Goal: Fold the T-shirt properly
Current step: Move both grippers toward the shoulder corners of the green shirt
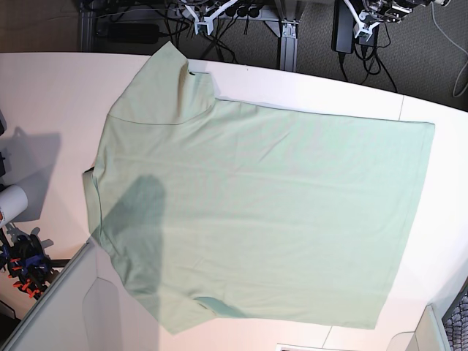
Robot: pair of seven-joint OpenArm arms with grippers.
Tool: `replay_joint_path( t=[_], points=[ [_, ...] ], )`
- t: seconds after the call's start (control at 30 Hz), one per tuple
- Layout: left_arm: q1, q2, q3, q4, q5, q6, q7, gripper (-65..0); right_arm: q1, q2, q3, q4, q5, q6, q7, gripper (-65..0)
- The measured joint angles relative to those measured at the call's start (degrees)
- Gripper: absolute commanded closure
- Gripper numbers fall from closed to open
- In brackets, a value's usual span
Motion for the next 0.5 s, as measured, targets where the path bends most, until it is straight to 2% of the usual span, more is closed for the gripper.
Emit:
replay_joint_path(
  t=[0.2, 0.4, 0.5],
  points=[
    [-0.02, 0.02, 0.0, 0.0, 0.0, -0.07, 0.0, -5.2, 0.0, 0.02, 0.0, 0.0, 0.0, 0.0, 0.0, -1.5],
    [0.33, -0.02, 0.0, 0.11, -0.04, -8.55, -1.36, -5.2, -0.13, 0.02, 0.0, 0.02, 0.0, 0.24, 0.0, -1.5],
    [1.81, -0.35, -0.04, 0.81, -0.15, -10.19, -2.84, -5.2, -0.96, 0.04, 0.0, 0.79, 0.0, 2.38, 0.17, -1.5]
  ],
)
